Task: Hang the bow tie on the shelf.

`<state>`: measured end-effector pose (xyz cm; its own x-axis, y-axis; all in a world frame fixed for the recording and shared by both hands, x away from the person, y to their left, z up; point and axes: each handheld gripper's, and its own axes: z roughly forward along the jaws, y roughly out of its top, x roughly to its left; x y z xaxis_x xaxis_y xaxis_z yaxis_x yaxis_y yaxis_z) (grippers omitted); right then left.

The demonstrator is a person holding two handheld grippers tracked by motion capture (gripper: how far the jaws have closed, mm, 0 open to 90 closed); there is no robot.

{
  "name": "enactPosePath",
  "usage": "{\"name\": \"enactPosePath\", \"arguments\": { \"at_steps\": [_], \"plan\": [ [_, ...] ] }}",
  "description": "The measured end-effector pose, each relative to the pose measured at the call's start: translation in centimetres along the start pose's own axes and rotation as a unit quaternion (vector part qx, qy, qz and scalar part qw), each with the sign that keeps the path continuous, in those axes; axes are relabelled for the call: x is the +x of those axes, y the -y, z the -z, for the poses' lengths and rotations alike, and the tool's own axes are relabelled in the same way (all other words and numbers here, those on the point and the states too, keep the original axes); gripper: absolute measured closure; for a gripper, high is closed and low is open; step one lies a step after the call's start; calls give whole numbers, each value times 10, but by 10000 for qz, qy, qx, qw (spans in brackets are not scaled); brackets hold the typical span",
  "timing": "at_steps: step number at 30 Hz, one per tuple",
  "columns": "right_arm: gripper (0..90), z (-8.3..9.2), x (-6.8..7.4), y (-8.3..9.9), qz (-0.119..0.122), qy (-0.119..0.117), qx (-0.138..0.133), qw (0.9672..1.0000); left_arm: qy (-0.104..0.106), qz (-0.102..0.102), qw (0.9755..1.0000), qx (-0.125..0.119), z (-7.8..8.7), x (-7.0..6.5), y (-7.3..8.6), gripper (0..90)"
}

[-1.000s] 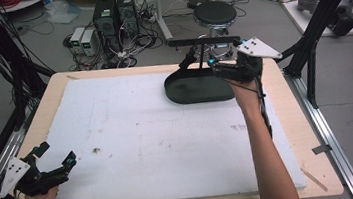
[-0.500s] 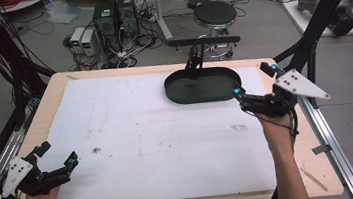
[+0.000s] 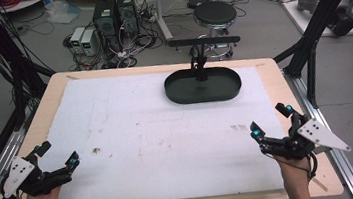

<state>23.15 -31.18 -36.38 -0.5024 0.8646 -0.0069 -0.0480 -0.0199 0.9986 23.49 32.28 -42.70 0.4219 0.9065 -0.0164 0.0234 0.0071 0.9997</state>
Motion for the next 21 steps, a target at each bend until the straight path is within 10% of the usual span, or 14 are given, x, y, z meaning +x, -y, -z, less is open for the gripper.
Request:
{"name": "enactPosePath", "arguments": {
  "at_steps": [21],
  "plan": [
    [17,17,-7,56,-164,30,5,9999,-136,-141,9998,-9,-3,-3,2,17]
  ]
}}
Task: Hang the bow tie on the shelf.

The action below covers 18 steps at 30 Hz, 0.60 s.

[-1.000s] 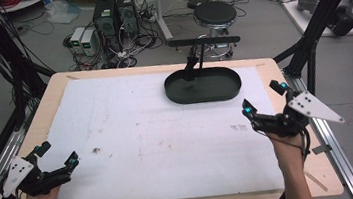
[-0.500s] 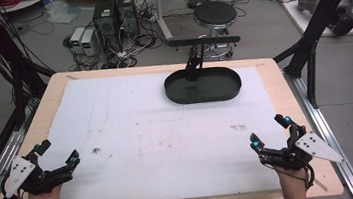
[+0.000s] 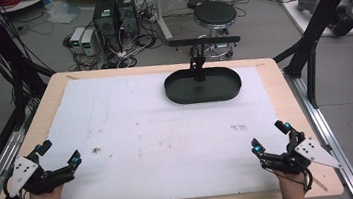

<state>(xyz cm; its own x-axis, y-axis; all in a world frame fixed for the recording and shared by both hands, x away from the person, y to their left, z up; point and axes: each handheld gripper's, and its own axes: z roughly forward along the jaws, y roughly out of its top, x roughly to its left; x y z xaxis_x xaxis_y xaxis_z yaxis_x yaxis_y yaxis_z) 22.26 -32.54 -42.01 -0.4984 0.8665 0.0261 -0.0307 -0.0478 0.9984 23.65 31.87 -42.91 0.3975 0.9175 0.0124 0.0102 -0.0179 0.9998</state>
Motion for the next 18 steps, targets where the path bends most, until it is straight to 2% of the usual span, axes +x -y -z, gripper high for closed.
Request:
{"name": "enactPosePath", "arguments": {
  "at_steps": [3,13,18],
  "plan": [
    [17,0,2,-3,19,-74,-90,9999,2,-10,10000,7,1,0,0,17],
    [17,-2,5,-4,101,-247,-92,9996,149,-53,9999,-42,4,-1,0,17],
    [17,-2,4,-4,50,-285,-129,9995,211,-70,9997,-71,5,-2,0,17]
  ]
}}
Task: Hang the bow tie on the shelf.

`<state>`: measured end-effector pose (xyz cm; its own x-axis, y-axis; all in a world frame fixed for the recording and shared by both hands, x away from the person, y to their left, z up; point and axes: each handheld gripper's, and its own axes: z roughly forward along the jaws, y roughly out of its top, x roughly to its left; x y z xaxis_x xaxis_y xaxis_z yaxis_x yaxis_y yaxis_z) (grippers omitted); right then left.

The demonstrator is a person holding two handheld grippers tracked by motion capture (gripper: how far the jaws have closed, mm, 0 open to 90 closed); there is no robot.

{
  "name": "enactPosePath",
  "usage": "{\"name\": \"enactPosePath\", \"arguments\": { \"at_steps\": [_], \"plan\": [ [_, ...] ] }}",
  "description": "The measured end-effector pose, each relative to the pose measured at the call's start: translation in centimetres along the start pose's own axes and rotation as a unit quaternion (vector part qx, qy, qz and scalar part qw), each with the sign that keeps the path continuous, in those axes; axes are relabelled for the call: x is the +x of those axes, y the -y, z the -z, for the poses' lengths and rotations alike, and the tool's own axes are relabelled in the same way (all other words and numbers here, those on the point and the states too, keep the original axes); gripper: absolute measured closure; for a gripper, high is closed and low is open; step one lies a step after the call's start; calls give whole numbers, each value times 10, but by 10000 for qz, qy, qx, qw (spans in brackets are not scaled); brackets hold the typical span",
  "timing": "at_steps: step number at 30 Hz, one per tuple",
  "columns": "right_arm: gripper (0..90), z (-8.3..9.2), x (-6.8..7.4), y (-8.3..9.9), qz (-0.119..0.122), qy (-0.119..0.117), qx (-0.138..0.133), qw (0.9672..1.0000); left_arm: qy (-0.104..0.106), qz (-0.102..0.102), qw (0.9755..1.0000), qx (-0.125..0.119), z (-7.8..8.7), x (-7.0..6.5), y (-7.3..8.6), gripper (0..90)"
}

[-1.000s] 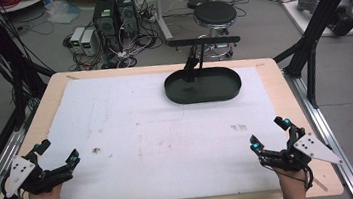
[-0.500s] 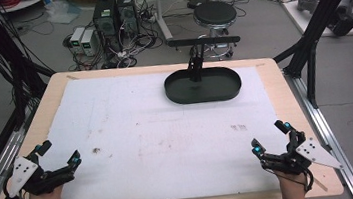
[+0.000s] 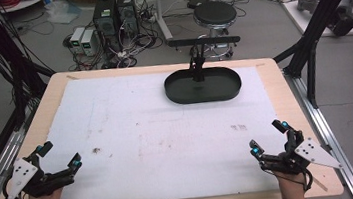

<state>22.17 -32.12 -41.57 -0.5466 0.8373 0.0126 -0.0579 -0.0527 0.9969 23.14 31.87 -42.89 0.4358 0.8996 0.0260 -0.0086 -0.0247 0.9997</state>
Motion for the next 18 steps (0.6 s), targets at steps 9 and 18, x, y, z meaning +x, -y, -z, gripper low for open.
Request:
{"name": "enactPosePath", "arguments": {
  "at_steps": [9,18],
  "plan": [
    [17,-1,1,-2,57,-57,-52,10000,76,42,10000,-41,1,1,0,17],
    [17,0,0,-2,78,-123,-25,9999,149,57,9999,-50,1,1,1,17]
  ]
}}
